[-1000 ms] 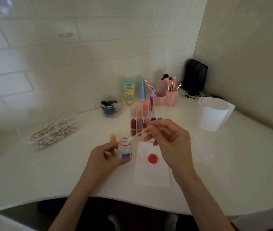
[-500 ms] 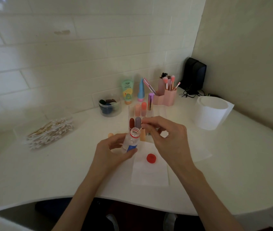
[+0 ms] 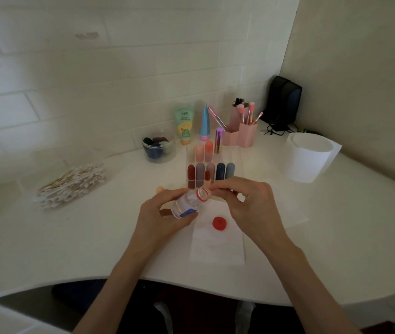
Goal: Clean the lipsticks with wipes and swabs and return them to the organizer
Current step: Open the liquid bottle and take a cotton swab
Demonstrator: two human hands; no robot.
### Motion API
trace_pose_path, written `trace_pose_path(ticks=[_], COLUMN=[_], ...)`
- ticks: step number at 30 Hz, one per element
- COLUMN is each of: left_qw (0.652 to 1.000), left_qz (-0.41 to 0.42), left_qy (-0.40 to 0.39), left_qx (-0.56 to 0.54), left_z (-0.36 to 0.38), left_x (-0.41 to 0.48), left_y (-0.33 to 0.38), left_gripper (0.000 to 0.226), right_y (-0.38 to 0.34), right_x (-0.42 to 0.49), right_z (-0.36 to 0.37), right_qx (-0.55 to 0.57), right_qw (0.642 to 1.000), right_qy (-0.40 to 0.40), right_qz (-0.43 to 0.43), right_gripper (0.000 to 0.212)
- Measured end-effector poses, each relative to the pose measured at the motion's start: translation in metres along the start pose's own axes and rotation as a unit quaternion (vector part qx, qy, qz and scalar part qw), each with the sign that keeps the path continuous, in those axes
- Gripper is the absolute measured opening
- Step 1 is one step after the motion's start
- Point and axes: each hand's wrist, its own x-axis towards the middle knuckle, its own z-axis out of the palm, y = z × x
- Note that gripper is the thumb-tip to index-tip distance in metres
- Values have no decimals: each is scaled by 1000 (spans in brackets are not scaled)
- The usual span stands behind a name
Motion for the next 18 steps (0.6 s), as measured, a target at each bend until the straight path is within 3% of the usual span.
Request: trace_pose_path(ticks=[7, 18], left_qw=[1000, 1000], left_qz=[10, 16], left_qy=[9, 11], left_qx=[-8, -23], left_z=[-1, -2], left_x=[-1, -1], left_y=[0, 3], left_gripper=[49, 47], right_y=[-2, -4], right_x=[6, 7], right_z=[-1, -2], right_qx=[15, 20], right_qw=[996, 991], right_qy=[-85, -128], right_qz=[3, 46], right_gripper=[10, 14])
